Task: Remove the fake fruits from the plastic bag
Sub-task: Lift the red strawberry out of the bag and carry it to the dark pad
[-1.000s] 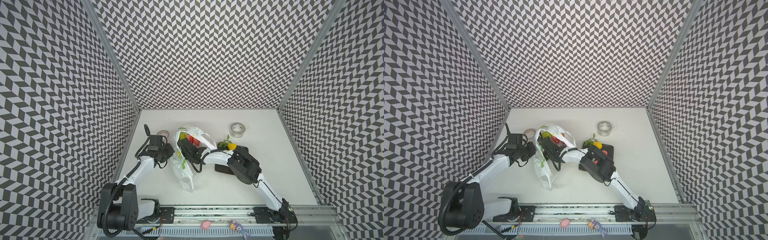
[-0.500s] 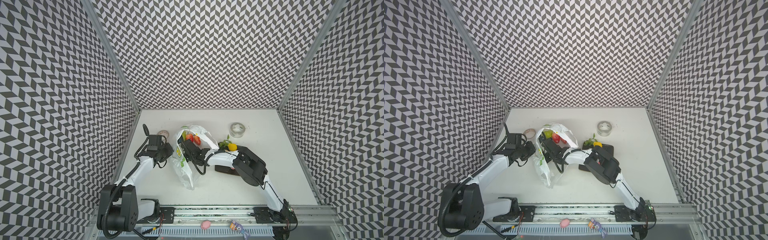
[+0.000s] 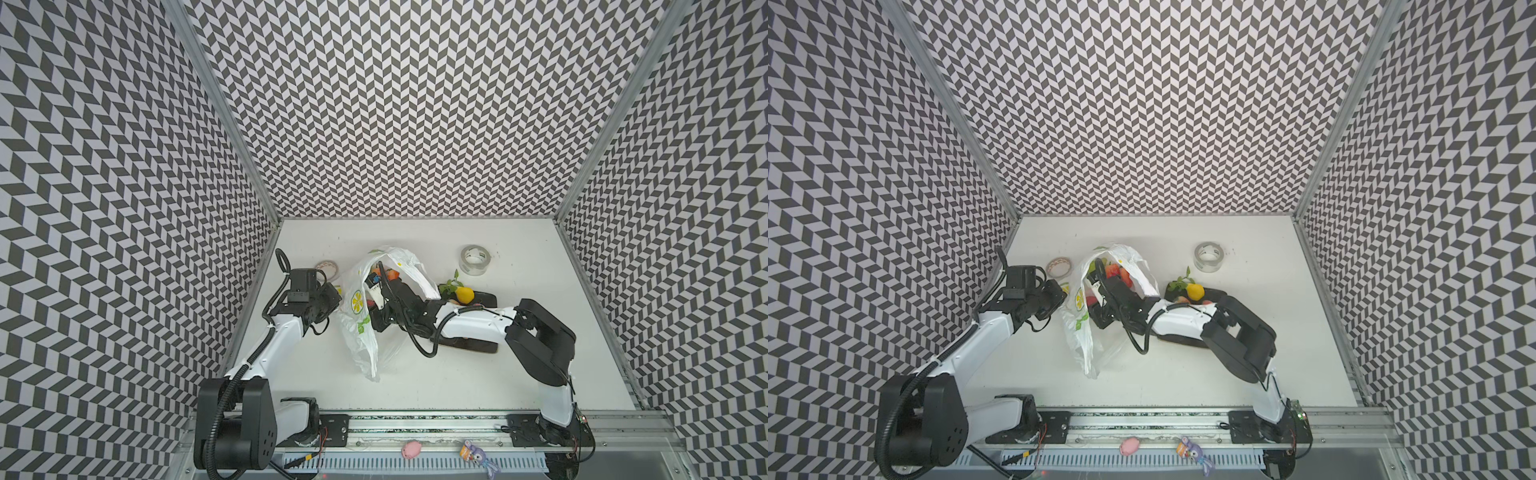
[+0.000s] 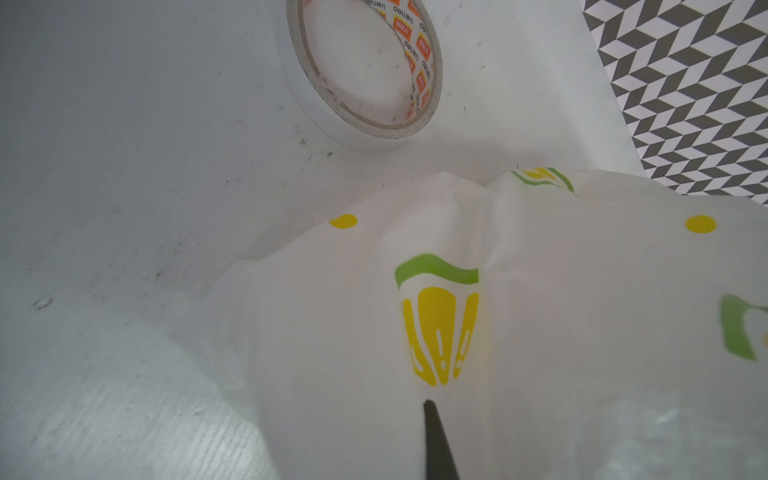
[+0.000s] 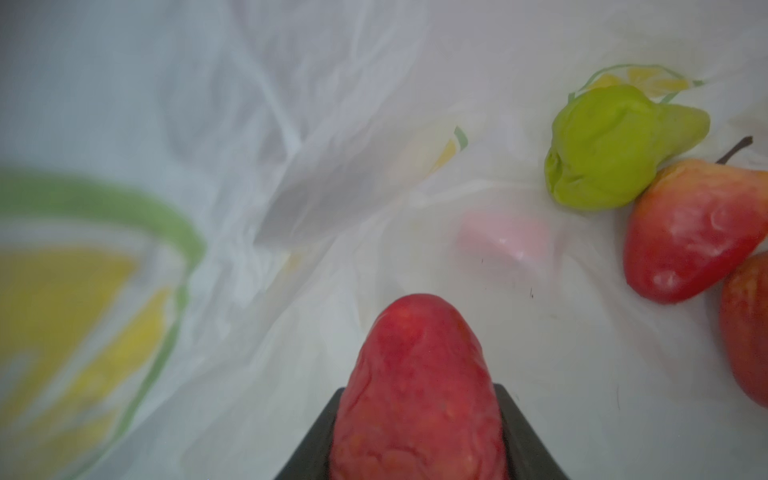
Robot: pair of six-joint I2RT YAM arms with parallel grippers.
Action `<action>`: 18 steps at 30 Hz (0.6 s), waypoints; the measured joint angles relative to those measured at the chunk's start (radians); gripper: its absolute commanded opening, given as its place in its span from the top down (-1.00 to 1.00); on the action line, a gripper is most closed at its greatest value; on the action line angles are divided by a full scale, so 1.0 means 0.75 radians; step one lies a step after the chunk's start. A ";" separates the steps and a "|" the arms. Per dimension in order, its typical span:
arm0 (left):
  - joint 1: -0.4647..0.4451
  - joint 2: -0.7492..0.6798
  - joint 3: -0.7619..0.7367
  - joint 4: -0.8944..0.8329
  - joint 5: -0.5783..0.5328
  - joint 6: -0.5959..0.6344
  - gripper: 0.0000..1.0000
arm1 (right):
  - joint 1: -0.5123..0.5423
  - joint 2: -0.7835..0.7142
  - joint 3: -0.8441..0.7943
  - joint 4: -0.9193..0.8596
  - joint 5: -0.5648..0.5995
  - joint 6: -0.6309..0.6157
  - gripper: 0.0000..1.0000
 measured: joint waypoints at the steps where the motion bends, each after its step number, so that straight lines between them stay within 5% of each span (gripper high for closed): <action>1: 0.002 0.000 -0.001 0.005 -0.002 -0.005 1.00 | 0.005 -0.042 -0.040 0.004 -0.001 -0.005 0.15; 18: 0.003 -0.016 -0.043 0.069 0.001 -0.084 1.00 | 0.241 -0.865 -0.556 -0.176 0.200 0.025 0.15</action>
